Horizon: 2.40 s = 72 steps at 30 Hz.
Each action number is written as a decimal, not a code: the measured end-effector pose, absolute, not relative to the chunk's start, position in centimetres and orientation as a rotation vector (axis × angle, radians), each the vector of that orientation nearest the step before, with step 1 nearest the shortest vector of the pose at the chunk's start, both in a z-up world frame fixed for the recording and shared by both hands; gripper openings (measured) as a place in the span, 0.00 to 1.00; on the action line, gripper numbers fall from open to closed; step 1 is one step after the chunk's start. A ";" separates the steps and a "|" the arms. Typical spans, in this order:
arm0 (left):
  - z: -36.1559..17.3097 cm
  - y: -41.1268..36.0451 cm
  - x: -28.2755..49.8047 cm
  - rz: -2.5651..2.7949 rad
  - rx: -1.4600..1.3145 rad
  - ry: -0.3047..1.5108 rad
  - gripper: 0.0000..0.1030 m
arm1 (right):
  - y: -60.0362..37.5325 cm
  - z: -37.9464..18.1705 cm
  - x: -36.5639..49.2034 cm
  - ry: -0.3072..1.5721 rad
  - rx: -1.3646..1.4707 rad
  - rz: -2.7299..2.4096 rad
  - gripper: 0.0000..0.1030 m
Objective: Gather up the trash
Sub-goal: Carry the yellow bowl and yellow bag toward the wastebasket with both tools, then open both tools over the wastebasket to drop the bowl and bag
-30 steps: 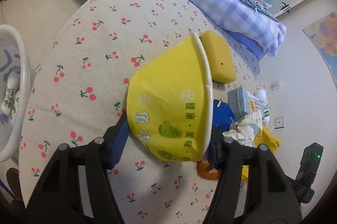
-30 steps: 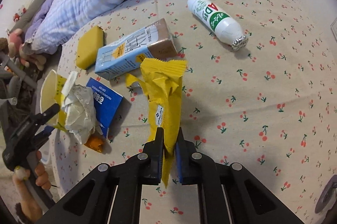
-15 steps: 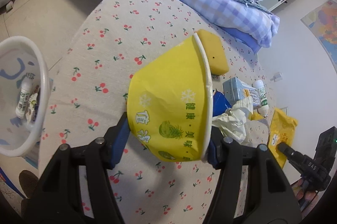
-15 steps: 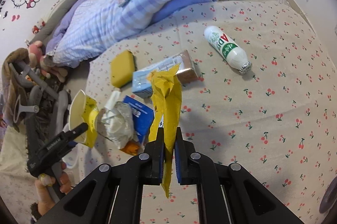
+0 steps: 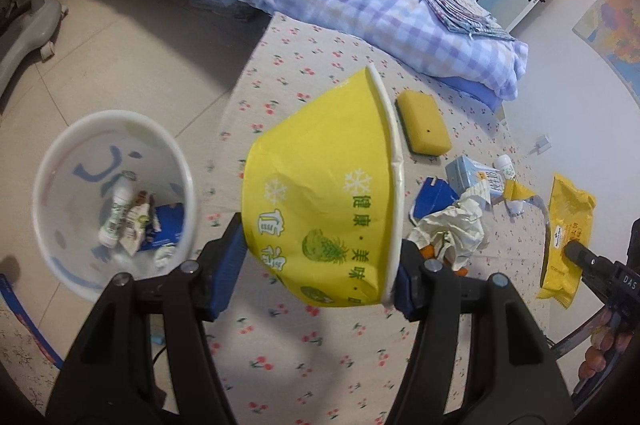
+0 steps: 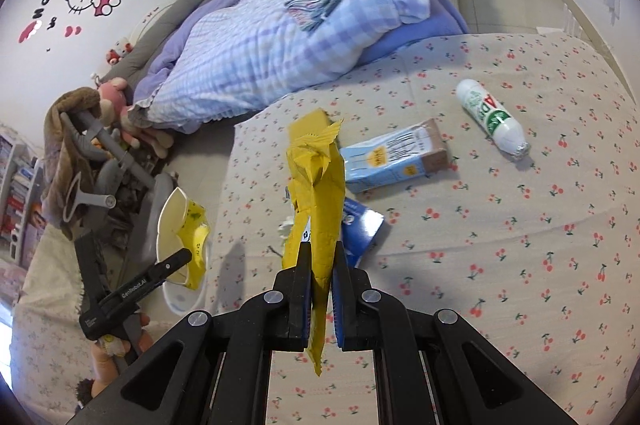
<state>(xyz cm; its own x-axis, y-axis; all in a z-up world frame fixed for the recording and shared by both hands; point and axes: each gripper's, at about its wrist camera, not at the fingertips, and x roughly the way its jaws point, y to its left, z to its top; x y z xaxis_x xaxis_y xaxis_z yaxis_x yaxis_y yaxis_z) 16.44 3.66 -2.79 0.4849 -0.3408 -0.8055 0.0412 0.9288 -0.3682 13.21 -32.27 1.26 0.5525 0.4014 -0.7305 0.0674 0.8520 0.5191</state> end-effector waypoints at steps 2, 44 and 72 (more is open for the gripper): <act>-2.7 4.5 16.2 -0.222 -0.317 1.038 0.62 | -31.2 1.3 13.4 0.978 0.530 0.225 0.09; -5.4 22.6 12.0 0.155 -0.306 1.089 0.83 | -1.6 -5.4 21.4 1.138 0.385 0.514 0.10; -5.0 20.9 11.0 0.104 -0.276 1.126 0.83 | -8.4 -3.9 19.0 1.099 0.359 0.339 0.68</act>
